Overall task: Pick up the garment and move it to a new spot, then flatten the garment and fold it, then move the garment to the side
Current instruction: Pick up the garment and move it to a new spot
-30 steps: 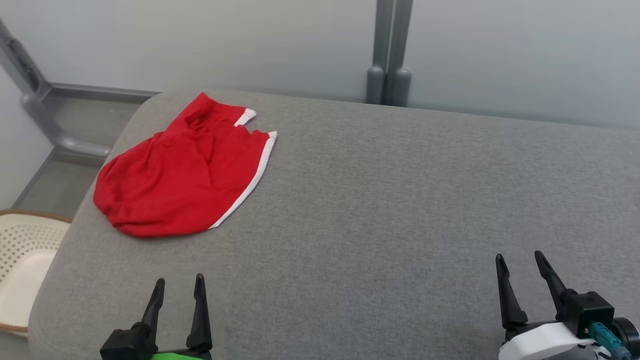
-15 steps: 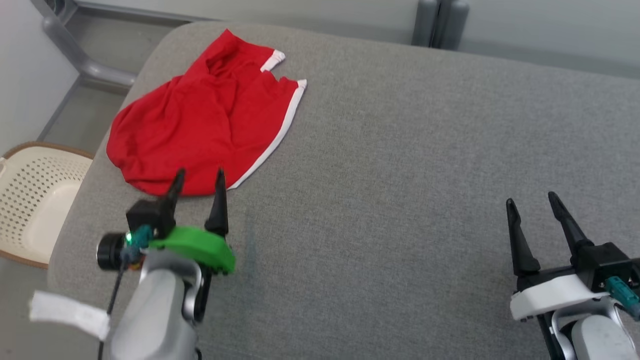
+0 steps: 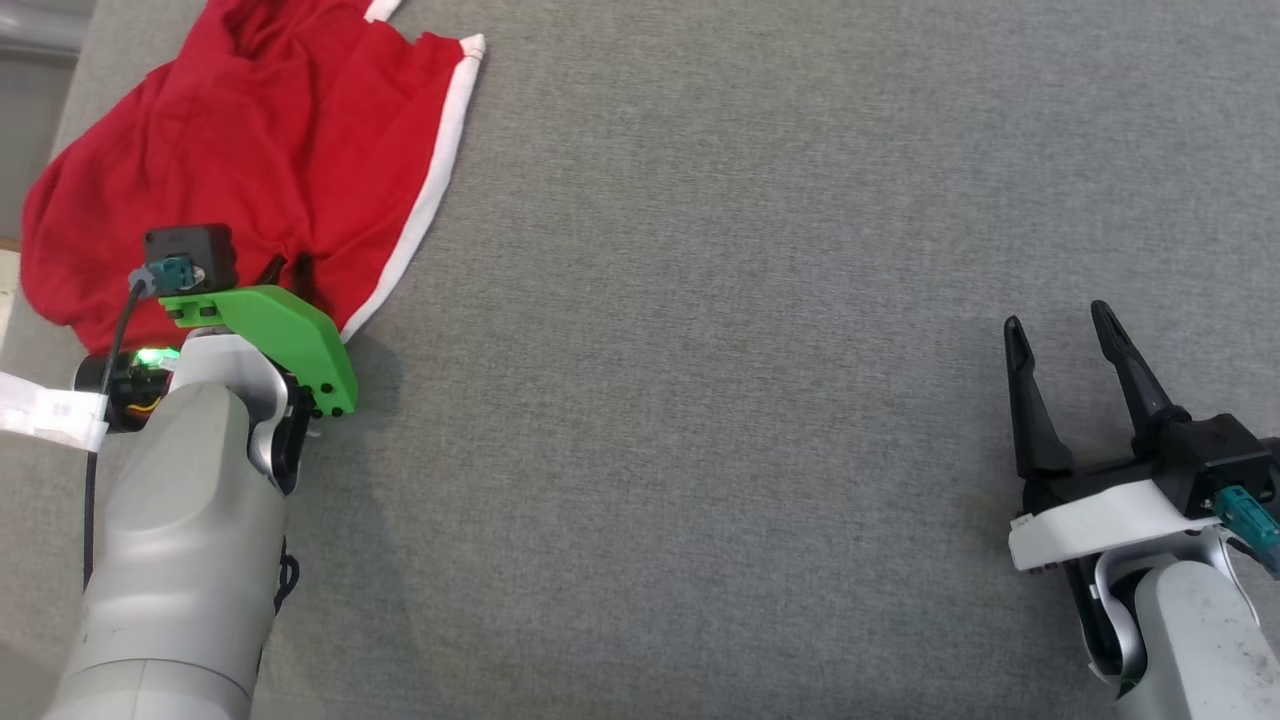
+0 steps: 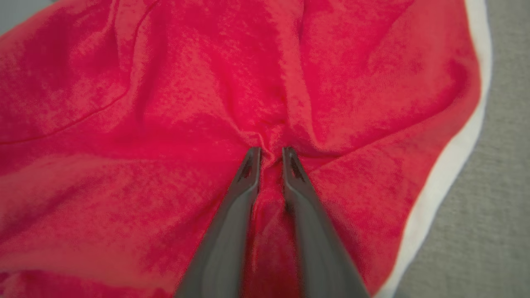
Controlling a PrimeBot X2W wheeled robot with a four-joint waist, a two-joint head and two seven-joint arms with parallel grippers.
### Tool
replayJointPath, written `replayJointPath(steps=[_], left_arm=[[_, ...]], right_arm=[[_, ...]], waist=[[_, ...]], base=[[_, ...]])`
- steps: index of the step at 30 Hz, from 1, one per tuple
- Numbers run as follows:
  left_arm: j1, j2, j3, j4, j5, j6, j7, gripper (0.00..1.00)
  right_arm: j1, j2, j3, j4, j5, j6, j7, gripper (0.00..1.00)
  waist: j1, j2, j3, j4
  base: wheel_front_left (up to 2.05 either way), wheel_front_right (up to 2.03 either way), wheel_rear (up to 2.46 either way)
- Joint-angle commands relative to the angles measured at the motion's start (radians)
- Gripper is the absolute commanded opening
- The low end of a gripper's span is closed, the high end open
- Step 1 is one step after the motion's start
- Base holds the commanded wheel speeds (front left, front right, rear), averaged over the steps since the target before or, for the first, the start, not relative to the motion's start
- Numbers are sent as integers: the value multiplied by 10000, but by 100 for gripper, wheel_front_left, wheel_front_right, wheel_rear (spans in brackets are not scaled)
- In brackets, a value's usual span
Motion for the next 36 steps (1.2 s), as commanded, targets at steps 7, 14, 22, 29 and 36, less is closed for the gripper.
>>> replayJointPath(steps=[7, 14, 22, 29, 36], left_arm=[[213, 39, -685, -588, 406, -250, -864, 0], [1444, -262, -1846, -4053, 337, -394, -109, 0], [3595, -190, -3320, -10853, 256, -260, 2533, 0], [4015, -517, -4370, -14215, -2, -75, 4019, 0], [3870, -714, -4491, -13895, -607, 194, 4543, 0]], right_arm=[[533, 370, -313, 165, 129, -10, -29, 100], [1149, 766, -244, 203, 176, -10, -29, 100], [1510, 918, -345, 189, 293, -10, -29, 100], [1486, 937, -456, 200, 659, -10, -29, 100], [1358, 936, -407, 356, 1018, -10, -29, 100]], waist=[[-1, -1, -1065, -510], [-1, -1, -2221, -854], [-1, -1, -2617, -2000], [-1, -1, -2420, -3217], [-1, -1, -2229, -4320]], base=[[0, 0, 0], [0, 0, 0], [0, 0, 0], [0, 0, 0], [0, 0, 0]])
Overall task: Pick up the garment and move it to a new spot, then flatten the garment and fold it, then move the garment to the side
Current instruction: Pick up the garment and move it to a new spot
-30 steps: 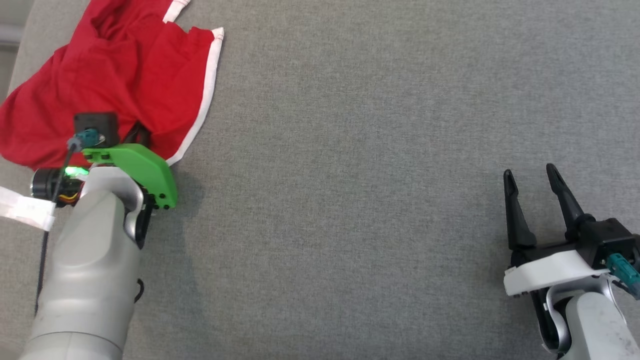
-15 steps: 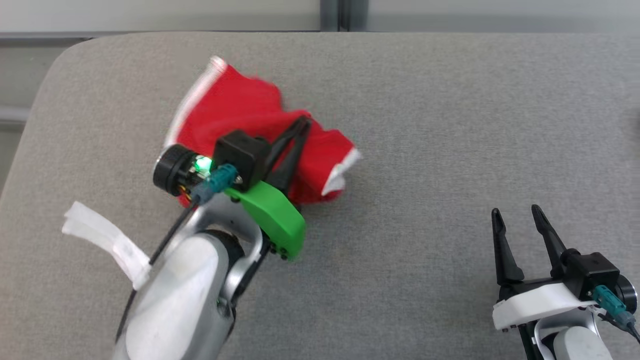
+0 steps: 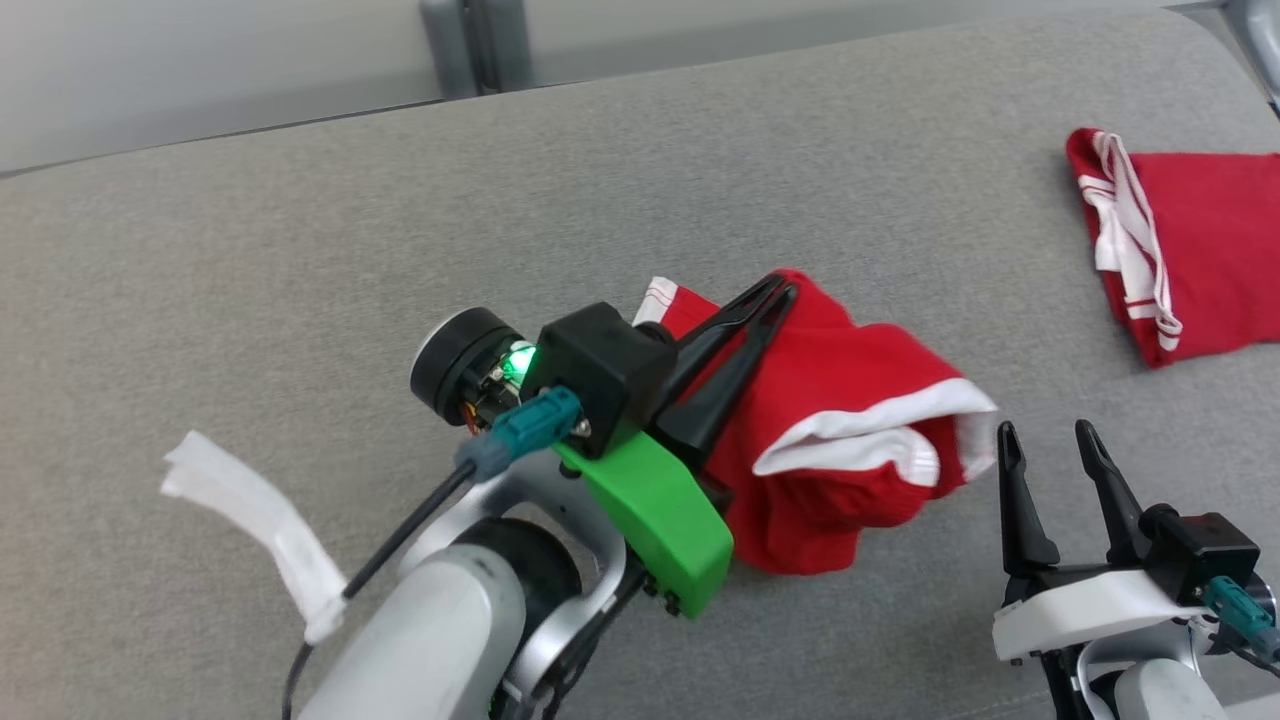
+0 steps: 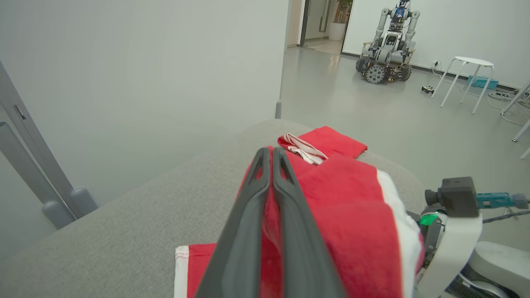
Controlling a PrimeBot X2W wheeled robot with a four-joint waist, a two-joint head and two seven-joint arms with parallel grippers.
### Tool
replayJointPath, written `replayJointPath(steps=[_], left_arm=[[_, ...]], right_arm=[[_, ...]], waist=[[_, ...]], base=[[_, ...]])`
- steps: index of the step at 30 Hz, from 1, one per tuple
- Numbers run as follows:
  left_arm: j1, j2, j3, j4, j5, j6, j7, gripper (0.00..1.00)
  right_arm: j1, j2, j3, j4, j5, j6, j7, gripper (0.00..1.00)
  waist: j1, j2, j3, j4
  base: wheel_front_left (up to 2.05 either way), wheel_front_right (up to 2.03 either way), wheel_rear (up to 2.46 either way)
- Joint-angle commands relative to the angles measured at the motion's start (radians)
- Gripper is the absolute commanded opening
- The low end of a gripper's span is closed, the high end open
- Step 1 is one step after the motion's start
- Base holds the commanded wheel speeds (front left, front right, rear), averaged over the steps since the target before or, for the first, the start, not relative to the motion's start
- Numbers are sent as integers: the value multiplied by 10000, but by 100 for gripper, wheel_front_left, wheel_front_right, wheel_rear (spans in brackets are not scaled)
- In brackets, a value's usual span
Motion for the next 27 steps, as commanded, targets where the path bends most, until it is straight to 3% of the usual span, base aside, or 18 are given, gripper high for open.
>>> replayJointPath(steps=[1, 7, 11, 12, 13, 14, 15, 21, 27], left_arm=[[-21, 113, 157, 585, -42, 72, 115, 0], [-293, 386, 838, 4705, -226, 319, -100, 0], [-632, 296, 998, 7480, -96, 368, -1101, 0], [-762, 272, 1045, 8012, -22, 438, -1493, 6], [-832, 232, 1058, 8381, 18, 475, -1841, 28], [-862, 160, 1056, 8723, 24, 443, -2276, 88], [-852, 103, 1070, 8967, -24, 455, -2610, 100], [-436, -14, 1515, 8964, -139, 912, -5140, 100], [1951, 333, 2218, 7205, -247, 1782, -6993, 100]], right_arm=[[-111, 0, 19, 35, 137, -10, -28, 100], [-297, -1, 271, 237, 384, -8, -29, 100], [-292, -6, 377, 373, 438, -10, -29, 100], [-249, -3, 369, 380, 444, -10, -29, 100], [-212, -3, 353, 385, 447, -10, -29, 100], [-166, -3, 300, 393, 437, -10, -28, 100], [-101, -5, 222, 399, 415, -10, -29, 100], [188, -7, -157, 327, 116, -10, -29, 100], [740, -9, -771, -7, -386, -10, -29, 100]], waist=[[0, -1, 219, -981], [0, -1, 448, -1643], [0, -1, 412, -1887], [0, -1, 384, -1903], [0, -1, 363, -1906], [0, -1, 317, -1875], [0, -1, 248, -1817], [0, -1, -256, -1321], [0, -1, -1122, -426]], base=[[0, 0, 0], [0, 0, 0], [0, 0, 0], [0, 0, 0], [0, 0, 0], [0, 0, 0], [0, 0, 0], [0, 0, 0], [0, 0, 0]])
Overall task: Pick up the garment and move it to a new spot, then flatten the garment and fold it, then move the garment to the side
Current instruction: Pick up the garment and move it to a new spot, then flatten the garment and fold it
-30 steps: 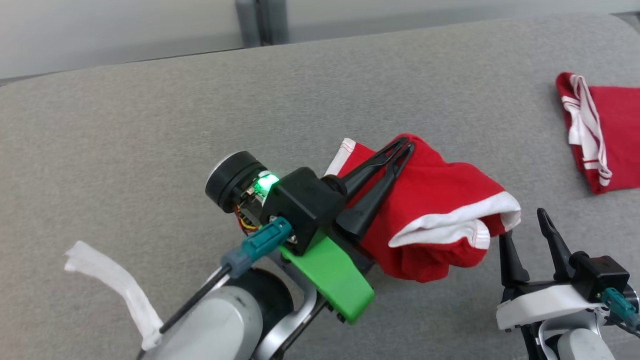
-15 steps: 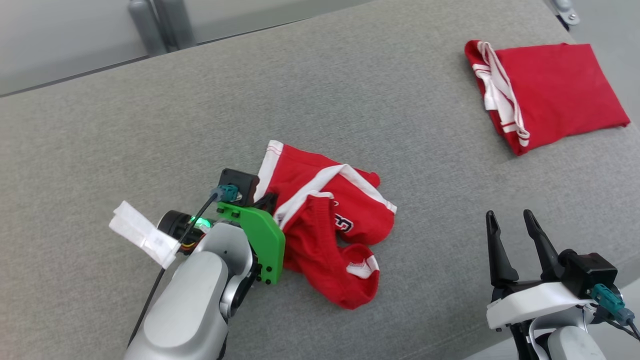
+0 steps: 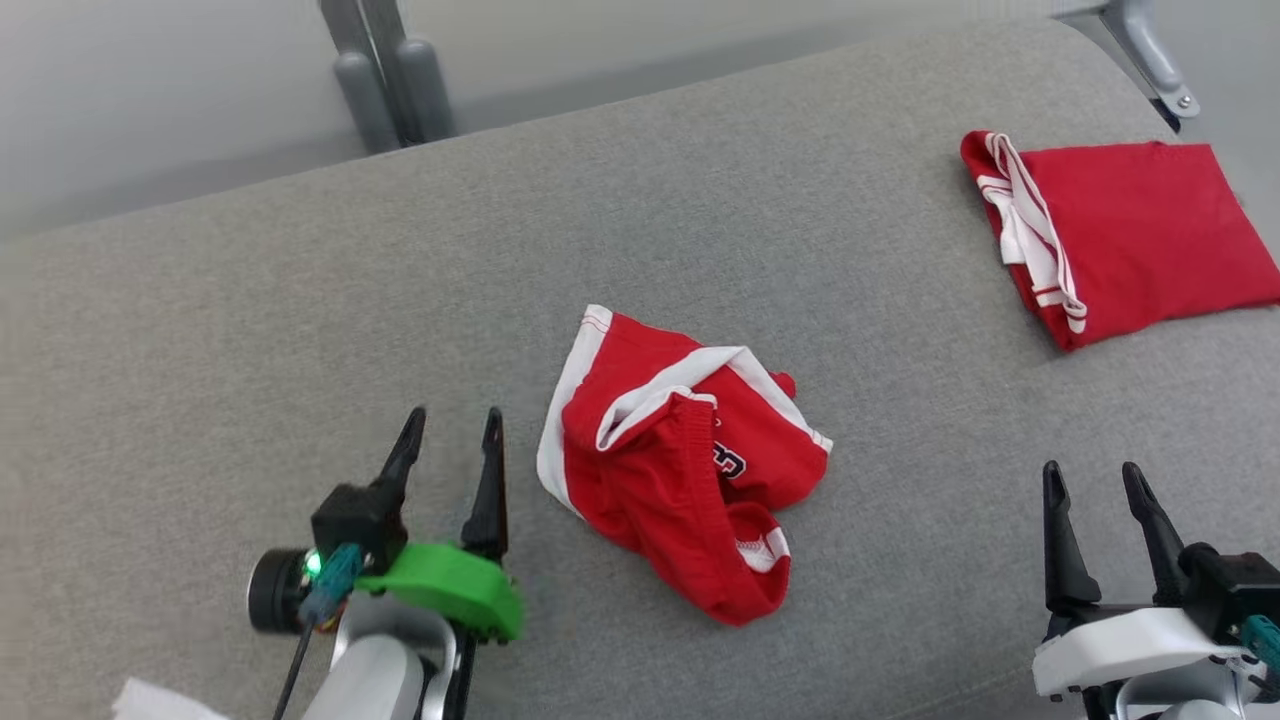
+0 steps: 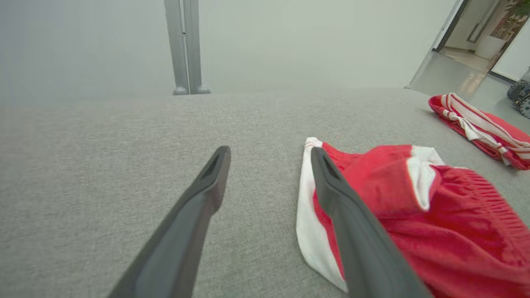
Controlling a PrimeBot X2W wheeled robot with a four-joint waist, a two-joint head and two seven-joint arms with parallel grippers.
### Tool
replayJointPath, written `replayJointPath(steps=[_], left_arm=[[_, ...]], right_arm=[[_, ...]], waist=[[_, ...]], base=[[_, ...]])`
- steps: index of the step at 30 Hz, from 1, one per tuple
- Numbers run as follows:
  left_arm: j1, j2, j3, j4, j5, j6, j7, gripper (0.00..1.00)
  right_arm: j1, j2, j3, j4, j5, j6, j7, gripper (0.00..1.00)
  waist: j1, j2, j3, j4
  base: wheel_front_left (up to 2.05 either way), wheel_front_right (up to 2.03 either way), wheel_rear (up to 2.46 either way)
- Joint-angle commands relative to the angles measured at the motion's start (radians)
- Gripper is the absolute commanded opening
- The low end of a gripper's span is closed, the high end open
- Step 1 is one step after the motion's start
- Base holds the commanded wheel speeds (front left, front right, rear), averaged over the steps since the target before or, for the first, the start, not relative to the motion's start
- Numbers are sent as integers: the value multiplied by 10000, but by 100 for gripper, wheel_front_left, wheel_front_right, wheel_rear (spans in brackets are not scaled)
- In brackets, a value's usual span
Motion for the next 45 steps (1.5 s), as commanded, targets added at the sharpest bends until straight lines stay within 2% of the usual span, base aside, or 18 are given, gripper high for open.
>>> replayJointPath(steps=[1, 4, 7, 14, 22, 26, 43, 45], left_arm=[[605, 123, 105, -315, 19, 131, -143, 100], [1833, 321, 310, -868, 230, 358, -282, 100], [2839, 237, 760, -1587, 412, 292, -296, 100], [4517, -147, 2171, -2752, 1138, -483, -294, 100], [4660, -421, 3422, -2907, 1543, -1195, -298, 100], [4555, -440, 3478, -2867, 1635, -1401, -297, 100], [4415, -440, 3201, -2924, 1590, -1306, -298, 100], [4186, -442, 2913, -3047, 1692, -1377, -300, 100]], right_arm=[[210, -27, -145, -91, -171, -10, -27, 100], [461, -25, -378, -252, -447, -10, -27, 100], [645, -19, -384, -384, -689, -8, -26, 100], [953, -25, -333, -608, -919, -10, -26, 100], [1005, -26, -164, -335, -857, -10, -27, 100], [940, -24, -79, -274, -888, -10, -27, 100], [901, -22, -19, -170, -583, -10, -27, 100], [818, -25, -85, -201, -557, -10, -27, 100]], waist=[[0, 0, -756, 805], [0, 0, -1155, 1221], [0, 0, -1410, 1530], [0, 0, -1721, 2073], [0, 0, -1916, 2278], [0, 0, -1922, 2256], [0, 0, -1930, 2242], [0, 0, -1910, 2194]], base=[[0, 0, 0], [0, 0, 0], [0, 0, 0], [0, 0, 0], [0, 0, 0], [0, 0, 0], [0, 0, 0], [0, 0, 0]])
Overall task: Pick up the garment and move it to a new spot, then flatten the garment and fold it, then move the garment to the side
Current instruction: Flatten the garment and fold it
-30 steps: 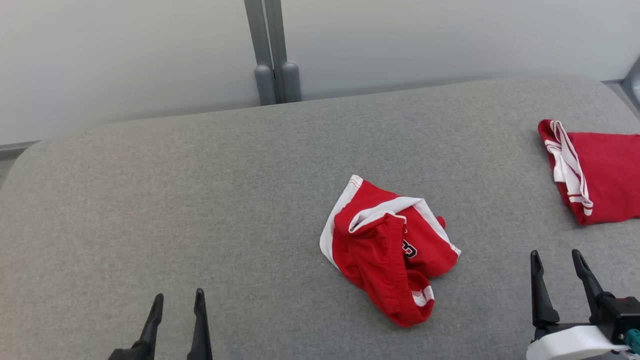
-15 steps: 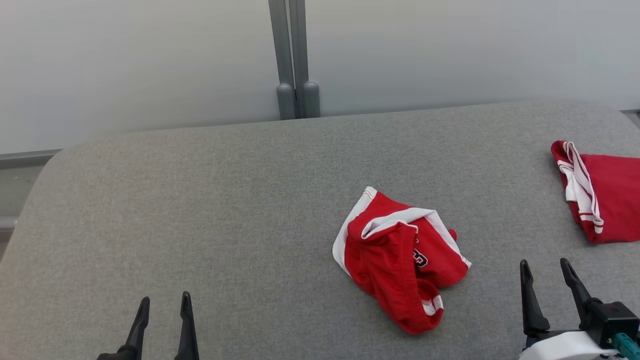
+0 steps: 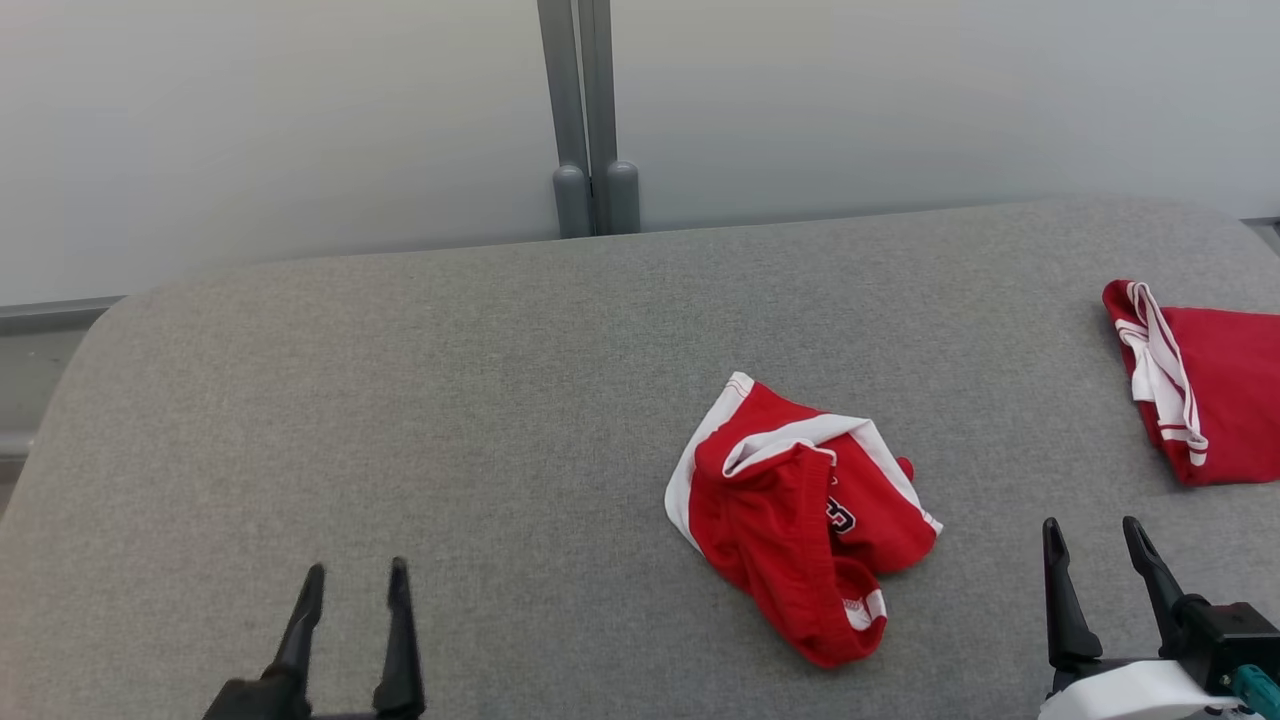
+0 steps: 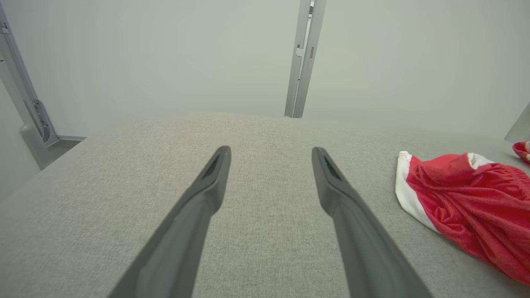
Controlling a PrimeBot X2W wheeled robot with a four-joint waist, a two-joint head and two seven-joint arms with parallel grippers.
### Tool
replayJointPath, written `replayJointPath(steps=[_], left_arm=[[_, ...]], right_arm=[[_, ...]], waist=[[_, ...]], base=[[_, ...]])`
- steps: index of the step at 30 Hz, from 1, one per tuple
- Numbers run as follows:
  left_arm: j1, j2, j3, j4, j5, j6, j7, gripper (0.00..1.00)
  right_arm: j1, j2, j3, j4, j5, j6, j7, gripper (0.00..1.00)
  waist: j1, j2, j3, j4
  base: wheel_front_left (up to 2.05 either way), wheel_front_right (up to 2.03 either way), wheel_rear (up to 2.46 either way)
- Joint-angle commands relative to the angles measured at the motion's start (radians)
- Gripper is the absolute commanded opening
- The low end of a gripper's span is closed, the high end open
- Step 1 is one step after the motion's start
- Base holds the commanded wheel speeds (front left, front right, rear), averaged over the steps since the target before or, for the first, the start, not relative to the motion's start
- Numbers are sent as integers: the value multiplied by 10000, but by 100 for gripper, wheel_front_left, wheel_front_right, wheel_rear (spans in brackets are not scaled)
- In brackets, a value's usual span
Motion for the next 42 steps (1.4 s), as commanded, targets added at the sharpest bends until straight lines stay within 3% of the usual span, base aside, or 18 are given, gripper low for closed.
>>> replayJointPath(steps=[1, 9, 12, 15, 21, 27, 31, 34, 35, 36, 37, 38, 42], left_arm=[[-406, -9, -321, -137, 1, -90, -27, 100], [-2830, 7, -4471, 168, -470, -380, 442, 100], [-4067, 30, -6156, 626, -1177, -180, 1091, 100], [-5239, 19, -7225, 1388, -1828, 211, 1522, 100], [-6776, 22, -8238, 2890, -3057, 1483, 1799, 100], [-7642, 26, -8962, 4150, -3814, 2237, 1970, 100], [-8006, 22, -9304, 4939, -4046, 2563, 2059, 100], [-8132, 20, -9607, 5297, -4298, 2523, 2270, 100], [-8175, 22, -9722, 5399, -4369, 2501, 2357, 84], [-8229, 20, -9797, 5474, -4366, 2483, 2399, 50], [-8282, 18, -9885, 5542, -4424, 2453, 2398, 7], [-8315, 20, -9975, 5606, -4466, 2410, 2436, 0], [-8552, 17, -10119, 5696, -4548, 2367, 2106, 0]], right_arm=[[-139, -22, -30, -29, 49, -10, -29, 100], [-575, -22, 148, -95, 120, -10, -29, 100], [-873, -21, 225, -54, 246, -10, -28, 100], [-1103, -25, 395, 75, 397, -10, -29, 100], [-1305, -19, 347, 266, 653, -10, -29, 100], [-1370, -19, 246, 341, 772, -8, -29, 100], [-1416, -19, 222, 386, 833, -10, -28, 100], [-1430, -20, 232, 422, 869, -10, -29, 100], [-1432, -20, 259, 446, 906, -10, -29, 100], [-1429, -19, 281, 464, 919, -8, -29, 100], [-1421, -20, 281, 465, 912, -8, -29, 100], [-1404, -22, 265, 467, 914, -10, -29, 100], [-1332, -20, 267, 503, 919, -9, -29, 100]], waist=[[0, 0, 33, -70], [0, 0, 559, -792], [0, 0, 949, -1156], [0, 0, 1244, -1650], [0, 0, 1537, -2251], [0, 0, 1604, -2380], [0, 0, 1575, -2303], [0, 0, 1573, -2171], [0, 0, 1567, -2125], [0, 0, 1562, -2086], [0, 0, 1557, -2031], [0, 0, 1553, -1975], [0, 0, 1500, -1794]], base=[[0, 0, 0], [0, 0, 0], [0, 0, 0], [0, 0, 0], [0, 0, 0], [0, 0, 0], [0, 0, 0], [0, 0, 0], [0, 0, 0], [0, 0, 0], [0, 0, 0], [0, 0, 0], [0, 0, 0]])
